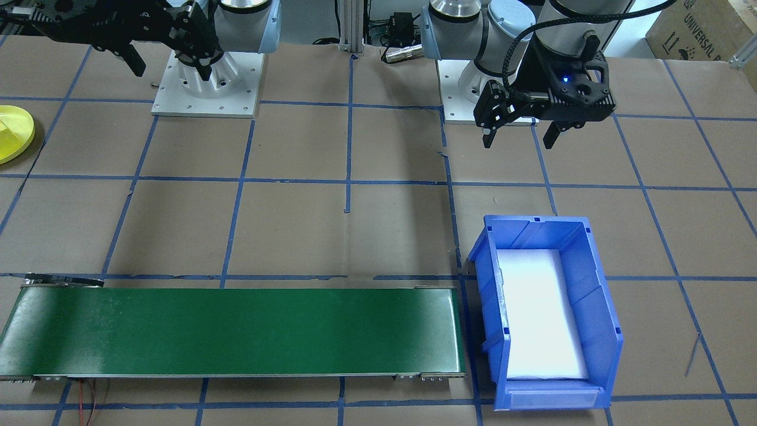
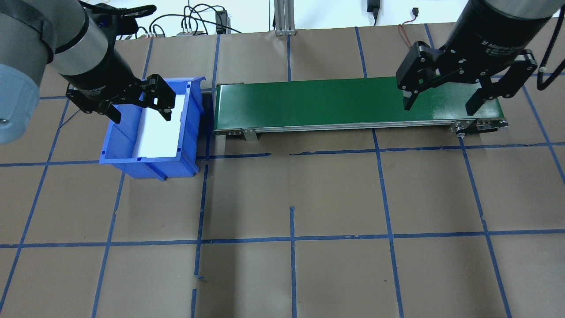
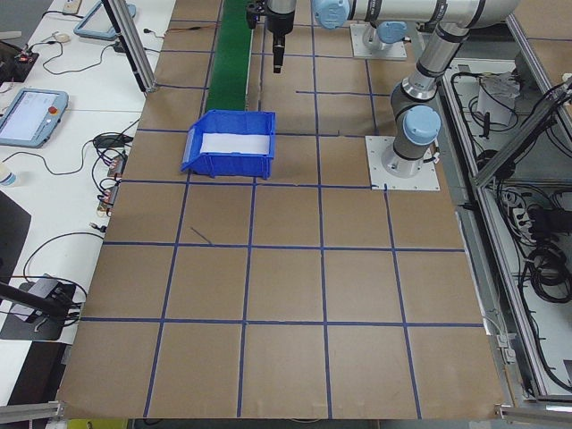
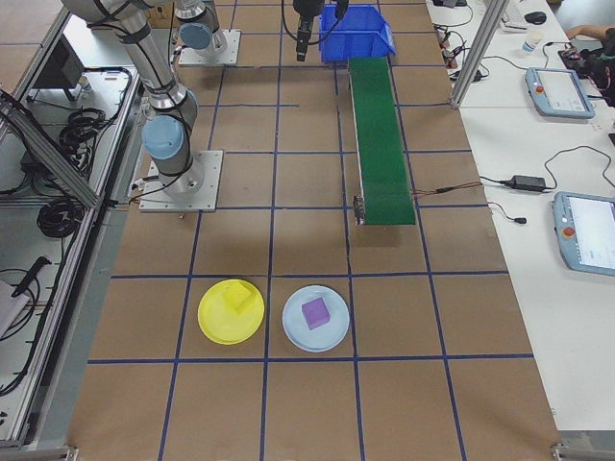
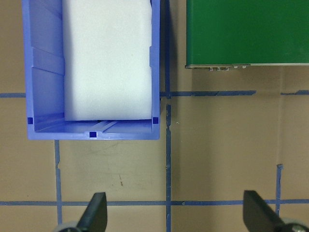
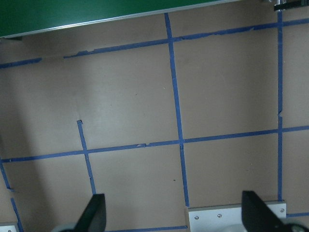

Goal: Move block left to right into plate

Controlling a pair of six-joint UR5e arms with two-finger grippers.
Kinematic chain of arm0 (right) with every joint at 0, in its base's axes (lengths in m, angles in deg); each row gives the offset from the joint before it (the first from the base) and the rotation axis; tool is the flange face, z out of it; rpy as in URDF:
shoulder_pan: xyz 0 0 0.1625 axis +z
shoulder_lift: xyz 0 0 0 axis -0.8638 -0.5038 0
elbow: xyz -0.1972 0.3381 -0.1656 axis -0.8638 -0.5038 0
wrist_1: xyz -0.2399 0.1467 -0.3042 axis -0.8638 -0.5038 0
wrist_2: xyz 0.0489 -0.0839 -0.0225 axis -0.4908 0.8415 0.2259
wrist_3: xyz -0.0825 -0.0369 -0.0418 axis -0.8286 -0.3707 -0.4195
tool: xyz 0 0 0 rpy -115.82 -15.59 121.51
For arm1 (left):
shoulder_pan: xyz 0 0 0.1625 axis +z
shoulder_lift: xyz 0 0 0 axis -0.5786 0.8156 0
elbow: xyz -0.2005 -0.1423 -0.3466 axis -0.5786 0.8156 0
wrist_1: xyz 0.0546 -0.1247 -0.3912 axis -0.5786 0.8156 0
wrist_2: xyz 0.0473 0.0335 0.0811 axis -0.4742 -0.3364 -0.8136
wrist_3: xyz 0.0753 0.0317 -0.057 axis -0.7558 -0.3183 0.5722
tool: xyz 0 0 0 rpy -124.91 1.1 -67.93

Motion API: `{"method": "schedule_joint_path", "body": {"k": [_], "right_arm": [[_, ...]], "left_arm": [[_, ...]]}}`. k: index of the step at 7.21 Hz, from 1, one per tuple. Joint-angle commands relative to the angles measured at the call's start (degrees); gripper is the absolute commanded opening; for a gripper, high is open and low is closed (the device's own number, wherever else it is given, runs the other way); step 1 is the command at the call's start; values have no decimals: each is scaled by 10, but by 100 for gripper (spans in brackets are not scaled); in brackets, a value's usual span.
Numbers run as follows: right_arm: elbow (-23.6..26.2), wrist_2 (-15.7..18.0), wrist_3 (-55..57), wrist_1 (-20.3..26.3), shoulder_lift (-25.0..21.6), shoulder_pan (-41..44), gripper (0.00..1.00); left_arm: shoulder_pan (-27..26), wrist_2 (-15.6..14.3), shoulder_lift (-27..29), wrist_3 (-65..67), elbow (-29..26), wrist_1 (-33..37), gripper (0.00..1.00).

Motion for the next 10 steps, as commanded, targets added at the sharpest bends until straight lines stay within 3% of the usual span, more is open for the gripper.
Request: {"method": "schedule_joint_path", "body": {"k": [1,2,5,10], "right_arm": [[24,-2,7,-157,13,9,100],[53,1,2,-175,35,9,100],[53,17,5,-175,32,12,100],[64,16,0,-173,33,12,100]], "left_arm": [[0,1,0,0,1,0,100],[0,1,0,0,1,0,100],[0,1,0,0,1,-1,100],[0,1,0,0,1,-1,100]]}}
